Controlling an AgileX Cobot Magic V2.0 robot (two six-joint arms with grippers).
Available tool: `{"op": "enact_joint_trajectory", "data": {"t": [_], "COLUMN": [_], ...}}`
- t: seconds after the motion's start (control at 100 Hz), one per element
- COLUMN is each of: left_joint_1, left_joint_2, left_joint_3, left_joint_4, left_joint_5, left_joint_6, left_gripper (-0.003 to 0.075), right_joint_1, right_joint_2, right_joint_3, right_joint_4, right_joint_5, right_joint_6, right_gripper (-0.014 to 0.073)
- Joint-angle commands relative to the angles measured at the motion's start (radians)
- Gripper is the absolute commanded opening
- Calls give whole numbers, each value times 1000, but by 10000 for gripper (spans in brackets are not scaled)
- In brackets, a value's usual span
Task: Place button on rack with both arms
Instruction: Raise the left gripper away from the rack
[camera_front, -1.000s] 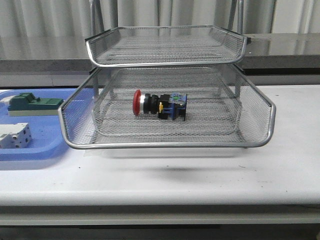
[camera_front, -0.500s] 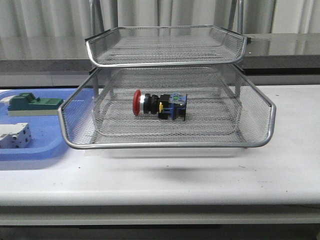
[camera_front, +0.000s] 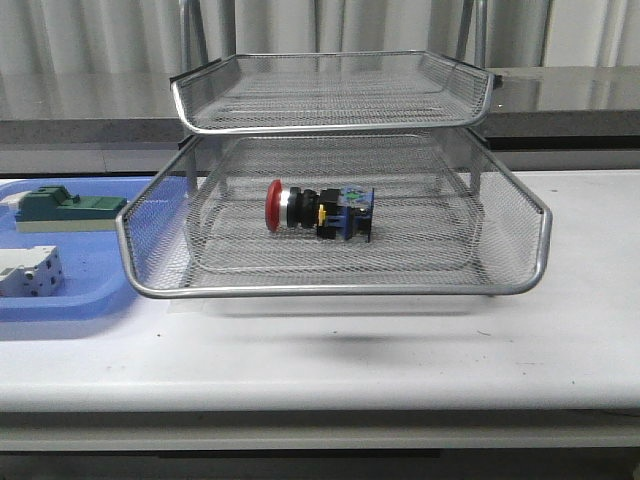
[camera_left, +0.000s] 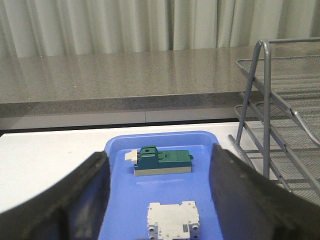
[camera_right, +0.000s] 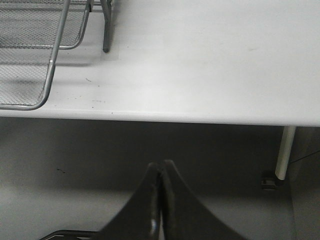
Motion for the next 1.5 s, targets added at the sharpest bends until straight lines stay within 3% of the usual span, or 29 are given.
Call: {"op": "enact_joint_trajectory", "data": {"t": [0.0, 0.26, 0.6, 0.93, 1.12, 1.36, 1.49], "left_joint_1": [2, 2, 2, 2, 2, 2, 2], "left_joint_2": [2, 2, 2, 2, 2, 2, 2], "left_joint_3": [-31, -31, -31, -31, -31, -31, -31], "left_joint_4": [-7, -7, -7, -7, -7, -7, -7], "left_joint_5": [-83, -83, -83, -83, -83, -83, -83], "left_joint_6": [-10, -10, -10, -10, -10, -10, -10], "left_gripper": [331, -15, -20, -20, -20, -20, -20], "right_joint_1": [0, 0, 0, 0, 0, 5, 58], "right_joint_2": [4, 4, 4, 40, 168, 376, 481], "right_joint_3": [-33, -33, -33, -33, -33, -34, -34], "right_joint_4": [-8, -8, -2, 130, 325, 659, 796], "right_joint_5": [-58, -58, -103, -259, -304, -278, -255], "right_joint_6": [-5, -5, -5, -25, -260, -724, -968], "right_gripper": [-70, -70, -70, -70, -70, -70, -69]}}
